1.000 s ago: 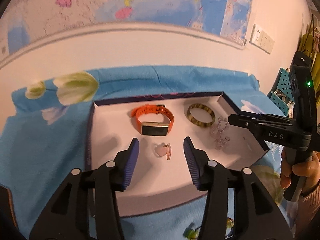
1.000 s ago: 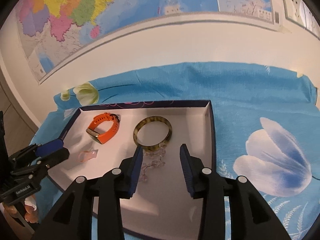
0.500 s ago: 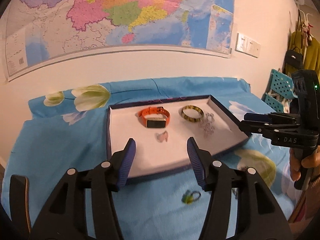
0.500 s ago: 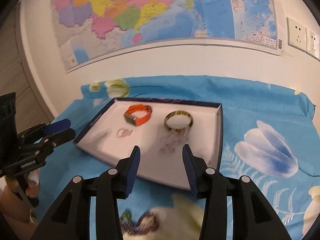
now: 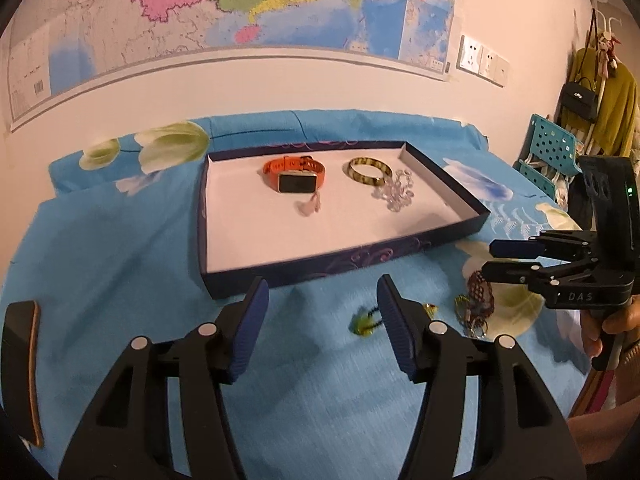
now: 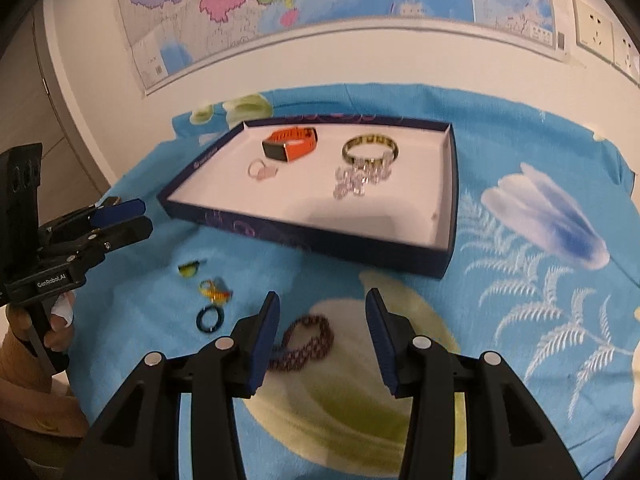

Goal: Organize jewelry
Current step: 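Move both open tools back toward the remaining jewelry on the bedspread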

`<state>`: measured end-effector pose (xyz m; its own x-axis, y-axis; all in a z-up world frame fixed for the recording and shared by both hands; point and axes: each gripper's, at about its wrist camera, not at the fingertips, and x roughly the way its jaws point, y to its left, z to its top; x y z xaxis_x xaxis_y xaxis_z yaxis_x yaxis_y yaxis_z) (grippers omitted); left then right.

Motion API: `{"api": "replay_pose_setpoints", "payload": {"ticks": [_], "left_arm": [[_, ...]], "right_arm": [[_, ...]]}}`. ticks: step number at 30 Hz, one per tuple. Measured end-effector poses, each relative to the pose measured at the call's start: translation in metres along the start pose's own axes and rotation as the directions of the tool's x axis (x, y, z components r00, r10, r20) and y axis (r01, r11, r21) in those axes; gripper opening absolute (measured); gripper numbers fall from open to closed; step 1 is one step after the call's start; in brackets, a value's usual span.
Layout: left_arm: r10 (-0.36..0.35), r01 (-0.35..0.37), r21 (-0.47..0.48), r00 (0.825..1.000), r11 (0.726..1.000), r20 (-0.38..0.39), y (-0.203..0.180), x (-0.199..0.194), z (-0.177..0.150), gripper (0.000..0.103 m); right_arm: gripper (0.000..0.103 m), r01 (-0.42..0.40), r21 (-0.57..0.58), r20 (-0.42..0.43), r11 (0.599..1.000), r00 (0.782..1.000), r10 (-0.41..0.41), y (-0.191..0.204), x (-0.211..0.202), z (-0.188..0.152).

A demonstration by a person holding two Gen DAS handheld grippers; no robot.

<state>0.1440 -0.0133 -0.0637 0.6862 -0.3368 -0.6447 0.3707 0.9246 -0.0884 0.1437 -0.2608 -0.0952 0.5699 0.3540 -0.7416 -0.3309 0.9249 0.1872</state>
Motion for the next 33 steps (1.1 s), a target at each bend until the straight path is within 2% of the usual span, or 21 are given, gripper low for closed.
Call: {"api": "replay_pose_setpoints", "payload": {"ticks": [12,15,17,19,25,31,32,33], "left_arm": [[-0.023,0.023,-0.011,0.999,1.000,-0.027,-0.006,0.001,-0.014,0.056],[-0.025,0.025,-0.007,0.999,1.000,-0.035,-0.008,0.002,-0.016,0.056],[-0.029,0.029,-0.003,0.999,1.000,-0.039,-0.010,0.002,-0.018,0.056],[-0.034,0.034,-0.001,0.998,0.999,-0.043,-0.010,0.003,-0.019,0.056],[-0.046,0.048,0.020,0.997,0.999,-0.060,-0.016,0.005,-0.023,0.054],[-0.059,0.062,0.038,0.995,0.997,-0.078,-0.022,0.009,-0.025,0.047],[-0.057,0.061,0.040,0.995,0.997,-0.082,-0.022,0.010,-0.025,0.047],[-0.057,0.061,0.041,0.995,0.997,-0.085,-0.023,0.011,-0.025,0.045]], "right_arm": [[0.041,0.021,-0.032,-0.033,0.999,0.999,-0.022,0.014,0.011,-0.015],[0.032,0.031,-0.043,-0.032,0.999,0.999,-0.032,0.016,0.012,-0.016],[0.021,0.026,-0.036,-0.033,0.999,0.999,-0.027,0.015,0.011,-0.016],[0.014,0.020,-0.026,-0.030,0.999,0.999,-0.021,0.014,0.009,-0.016],[0.013,-0.015,-0.001,-0.005,1.000,1.000,0.015,0.012,-0.001,-0.017],[0.012,-0.069,0.017,0.043,0.997,0.997,0.068,0.013,-0.019,-0.011],[0.000,-0.072,0.017,0.047,0.997,0.996,0.072,0.013,-0.021,-0.010],[0.000,-0.081,0.018,0.051,0.997,0.995,0.080,0.014,-0.023,-0.008]]}}
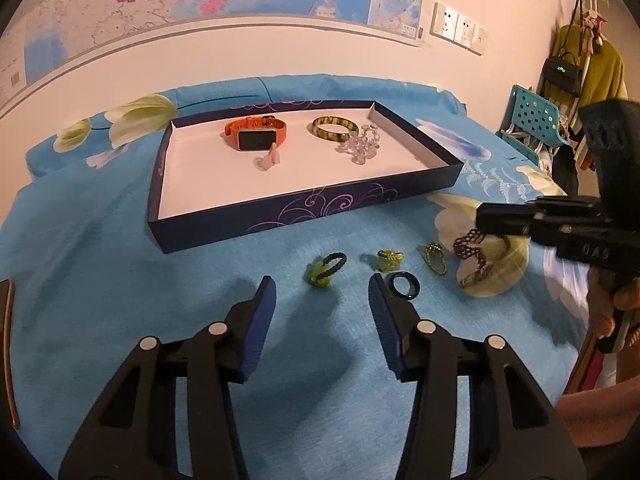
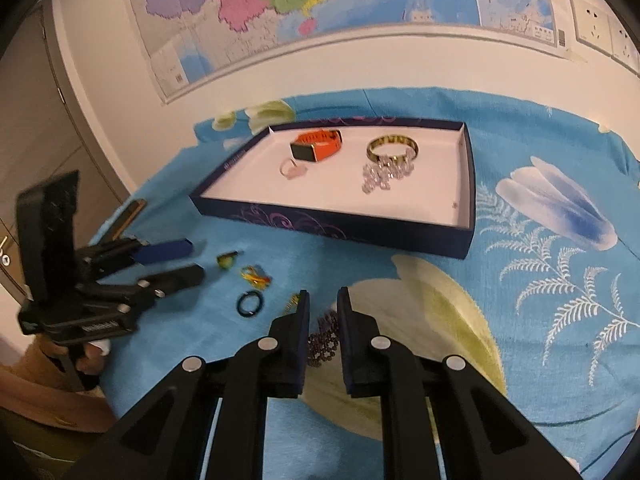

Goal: Organize jewelry
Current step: 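Move both open tools back toward the remaining jewelry on the bedspread, then grasp the dark red beaded bracelet with the right tool while the left tool grasps the black ring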

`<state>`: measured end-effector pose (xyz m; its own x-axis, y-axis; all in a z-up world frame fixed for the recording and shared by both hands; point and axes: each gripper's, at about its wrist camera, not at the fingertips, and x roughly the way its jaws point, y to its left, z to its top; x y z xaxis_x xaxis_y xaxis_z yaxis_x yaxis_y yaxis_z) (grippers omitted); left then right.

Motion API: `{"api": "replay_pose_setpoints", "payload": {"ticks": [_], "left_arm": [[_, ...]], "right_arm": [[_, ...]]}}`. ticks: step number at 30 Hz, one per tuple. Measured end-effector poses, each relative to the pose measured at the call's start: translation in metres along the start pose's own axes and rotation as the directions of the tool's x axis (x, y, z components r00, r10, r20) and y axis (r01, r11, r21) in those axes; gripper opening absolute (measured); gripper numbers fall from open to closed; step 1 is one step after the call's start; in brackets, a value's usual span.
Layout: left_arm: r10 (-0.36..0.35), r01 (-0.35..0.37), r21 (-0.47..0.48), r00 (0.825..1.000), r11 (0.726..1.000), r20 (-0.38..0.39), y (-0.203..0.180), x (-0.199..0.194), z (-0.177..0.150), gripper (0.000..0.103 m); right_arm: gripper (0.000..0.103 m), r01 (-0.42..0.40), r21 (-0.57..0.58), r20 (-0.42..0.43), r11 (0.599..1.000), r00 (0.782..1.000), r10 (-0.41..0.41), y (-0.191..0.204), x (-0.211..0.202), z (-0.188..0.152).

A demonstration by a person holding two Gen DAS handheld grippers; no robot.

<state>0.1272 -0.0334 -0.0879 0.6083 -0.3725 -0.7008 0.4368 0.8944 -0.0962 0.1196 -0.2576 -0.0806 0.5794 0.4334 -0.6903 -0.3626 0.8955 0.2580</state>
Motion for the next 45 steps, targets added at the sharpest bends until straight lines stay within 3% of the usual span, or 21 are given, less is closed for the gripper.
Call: {"api": "replay_pose_setpoints", "payload": {"ticks": [7,9,11,13,16,18,22,31,45], "left_arm": [[-0.016,0.016,-0.004,1.000,1.000,-0.014,-0.002,0.004,0.002,0.043],[-0.017,0.017,-0.004,1.000,1.000,-0.017,-0.002,0.005,0.003,0.043],[-0.018,0.018,-0.006,1.000,1.000,-0.017,-0.002,0.005,0.003,0.043],[-0.020,0.019,-0.005,1.000,1.000,-0.015,-0.002,0.005,0.004,0.043],[-0.027,0.027,-0.012,0.999,1.000,-0.019,-0.001,0.007,0.004,0.043],[-0.031,0.031,-0.016,0.999,0.999,-0.024,-0.001,0.008,0.005,0.043],[-0.038,0.037,-0.021,0.999,0.999,-0.027,-0.001,0.009,0.006,0.042],[-0.045,0.045,-0.006,0.999,0.999,-0.029,-0.007,0.010,0.006,0.041],[-0.047,0.047,-0.015,0.998,0.999,-0.041,-0.007,0.012,0.005,0.040]], "right_arm": [[0.001,0.008,0.010,0.021,1.000,1.000,-0.008,-0.002,-0.008,0.003],[0.008,0.033,0.017,-0.009,0.999,0.999,-0.033,-0.006,-0.003,0.001],[0.040,0.048,0.032,-0.023,0.998,0.999,-0.048,-0.010,0.001,-0.003],[0.043,0.067,0.028,-0.042,0.997,0.997,-0.065,-0.012,0.005,-0.008],[0.041,0.083,0.025,-0.074,0.996,0.994,-0.081,-0.014,0.012,-0.016],[0.033,0.102,0.005,-0.093,0.995,0.990,-0.101,-0.014,0.017,-0.019],[0.003,0.110,-0.003,-0.088,0.994,0.990,-0.110,-0.013,0.017,-0.020],[0.002,-0.008,0.029,0.029,1.000,1.000,0.008,-0.008,-0.015,-0.004],[0.002,0.012,0.071,0.031,0.997,0.999,-0.014,-0.018,-0.010,-0.003]]}}
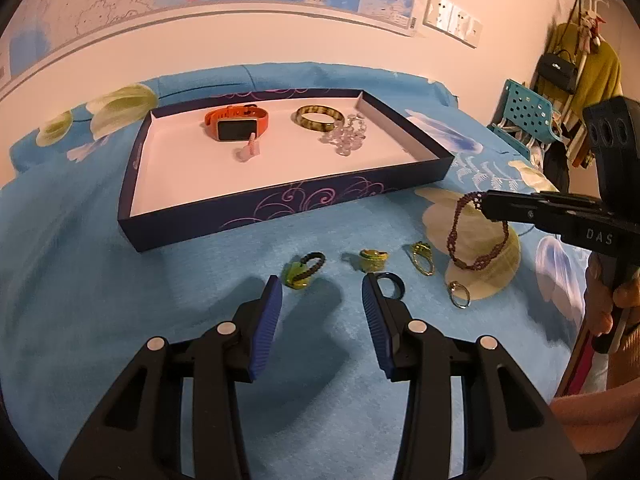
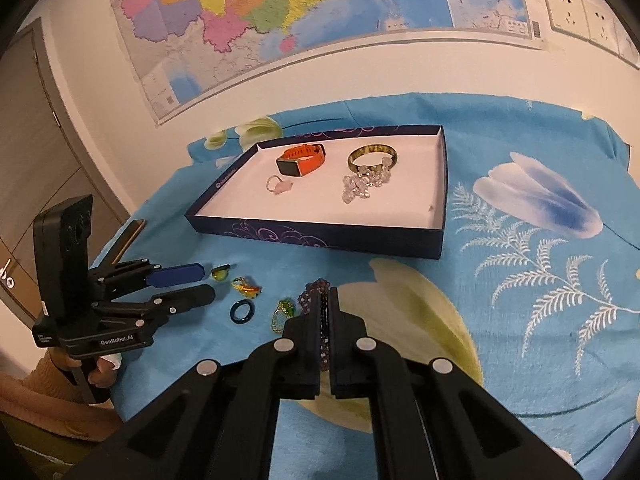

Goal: Organize jewelry
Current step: 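Grasp the dark red beaded bracelet with the right tool while the left tool grasps the black ring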

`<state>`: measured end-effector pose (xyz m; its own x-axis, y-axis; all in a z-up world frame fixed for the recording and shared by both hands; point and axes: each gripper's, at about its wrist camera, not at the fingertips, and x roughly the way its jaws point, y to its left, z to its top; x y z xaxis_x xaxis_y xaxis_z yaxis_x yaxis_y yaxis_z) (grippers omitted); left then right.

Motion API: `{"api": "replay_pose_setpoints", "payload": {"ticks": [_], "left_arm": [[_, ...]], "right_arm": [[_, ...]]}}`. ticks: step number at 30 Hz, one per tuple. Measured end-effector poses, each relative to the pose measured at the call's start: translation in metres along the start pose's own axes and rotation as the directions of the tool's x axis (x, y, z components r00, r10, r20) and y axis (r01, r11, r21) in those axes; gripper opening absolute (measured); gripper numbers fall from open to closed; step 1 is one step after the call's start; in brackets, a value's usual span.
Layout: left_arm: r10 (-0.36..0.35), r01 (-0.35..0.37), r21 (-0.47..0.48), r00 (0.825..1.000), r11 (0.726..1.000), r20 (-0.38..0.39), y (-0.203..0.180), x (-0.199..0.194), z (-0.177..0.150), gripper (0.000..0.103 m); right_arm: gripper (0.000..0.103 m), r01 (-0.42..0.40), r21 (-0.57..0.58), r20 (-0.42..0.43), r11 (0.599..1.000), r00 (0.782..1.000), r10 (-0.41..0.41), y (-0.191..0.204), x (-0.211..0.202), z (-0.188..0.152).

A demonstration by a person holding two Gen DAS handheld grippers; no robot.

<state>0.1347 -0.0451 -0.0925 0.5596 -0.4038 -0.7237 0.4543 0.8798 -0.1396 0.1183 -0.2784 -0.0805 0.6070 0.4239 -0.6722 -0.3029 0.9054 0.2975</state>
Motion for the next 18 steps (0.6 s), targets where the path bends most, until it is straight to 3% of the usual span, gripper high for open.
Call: {"api": "replay_pose_setpoints", "payload": {"ticks": [10,14,18], "left_arm": [[0.000,0.000,0.014,1.000,1.000,-0.004,-0.002,0.000,0.003,0.035],[-0.062,0.062,0.077,0.998,0.995,-0.003,-0.022,-0.003,-0.001,0.035],[-0.068,0.071,0.128,0.997,0.989,-0.025,-0.039,0.005,-0.001,0.036]], "right_arm": [[0.002,0.005,0.016,-0.007,1.000,1.000,-0.005,-0.004,0.004,-0.001],[0.002,0.005,0.016,-0.012,1.000,1.000,-0.004,-0.005,0.005,-0.001],[0.002,0.000,0.015,-0.008,1.000,1.000,0.000,-0.005,0.006,0.000]]}}
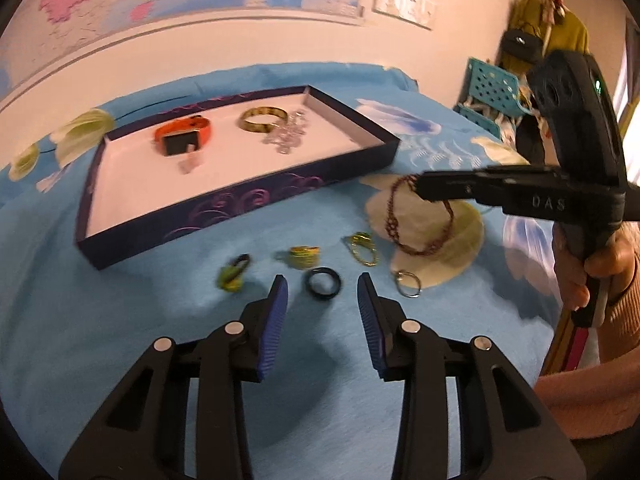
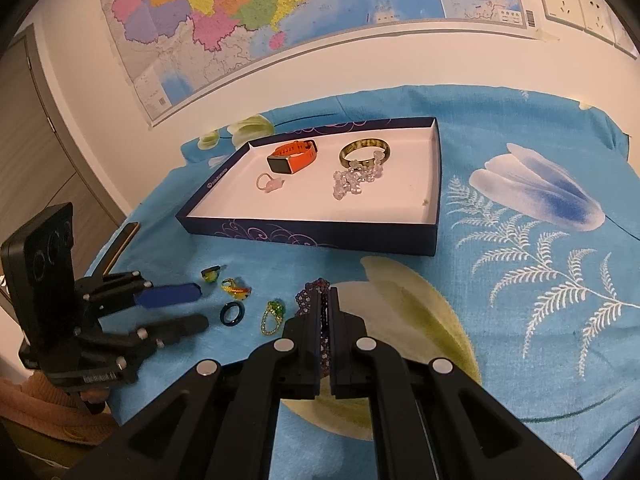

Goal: Organize jewelry
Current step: 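Grasp the dark red beaded bracelet with the right tool while the left tool grasps the black ring, then carry the black ring in the left tool while the right tool carries the beaded bracelet over the tray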

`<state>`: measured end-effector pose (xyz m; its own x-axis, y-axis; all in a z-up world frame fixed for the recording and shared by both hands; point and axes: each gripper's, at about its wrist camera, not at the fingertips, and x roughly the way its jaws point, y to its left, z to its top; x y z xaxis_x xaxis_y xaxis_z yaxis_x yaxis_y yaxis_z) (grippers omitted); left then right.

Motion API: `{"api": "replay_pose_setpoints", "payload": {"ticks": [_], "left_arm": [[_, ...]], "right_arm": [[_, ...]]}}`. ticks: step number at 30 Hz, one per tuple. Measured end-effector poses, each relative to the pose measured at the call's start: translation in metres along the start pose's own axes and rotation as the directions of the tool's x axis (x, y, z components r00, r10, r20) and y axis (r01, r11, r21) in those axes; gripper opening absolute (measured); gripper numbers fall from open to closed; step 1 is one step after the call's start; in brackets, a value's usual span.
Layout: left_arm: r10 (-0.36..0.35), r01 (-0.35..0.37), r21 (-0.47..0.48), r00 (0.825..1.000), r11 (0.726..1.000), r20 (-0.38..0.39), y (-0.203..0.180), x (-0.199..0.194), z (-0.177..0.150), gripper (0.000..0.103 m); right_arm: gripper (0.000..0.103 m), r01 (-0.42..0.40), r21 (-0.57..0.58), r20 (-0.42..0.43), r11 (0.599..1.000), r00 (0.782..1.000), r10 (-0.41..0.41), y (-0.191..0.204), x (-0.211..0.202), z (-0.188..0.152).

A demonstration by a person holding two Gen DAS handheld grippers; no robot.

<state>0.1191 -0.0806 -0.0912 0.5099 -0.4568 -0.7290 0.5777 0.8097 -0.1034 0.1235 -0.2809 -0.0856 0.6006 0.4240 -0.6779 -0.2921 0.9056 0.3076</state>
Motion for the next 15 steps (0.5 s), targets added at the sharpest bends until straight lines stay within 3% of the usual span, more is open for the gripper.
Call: {"api": "replay_pose_setpoints", "payload": {"ticks": [3,6,10,15], "left_arm": [[0.037,-0.036,0.018,0.999,0.999,-0.036,-0.005,0.011,0.003,0.036],[0.025,-0.024,0.017,0.998,1.000,-0.058,-0.007,0.018,0.005,0.036],[0.022,-0.021,0.016,0.998,1.000,-0.060,-0.009,0.021,0.005,0.022],[0.023,-0.022,0.009,0.998,1.000,-0.054,-0.008,0.019,0.004,0.022]], "right_arm": [[0.002,-0.004,-0.008,0.005,1.000,1.000,0.004,0.002,-0.001,0.001],[0.002,-0.008,-0.012,0.007,1.000,1.000,0.008,0.003,-0.001,0.002],[0.002,-0.014,-0.011,0.008,1.000,1.000,0.014,0.004,0.000,0.003],[0.002,-0.017,-0.019,0.014,1.000,1.000,0.018,0.007,-0.001,0.005]]}}
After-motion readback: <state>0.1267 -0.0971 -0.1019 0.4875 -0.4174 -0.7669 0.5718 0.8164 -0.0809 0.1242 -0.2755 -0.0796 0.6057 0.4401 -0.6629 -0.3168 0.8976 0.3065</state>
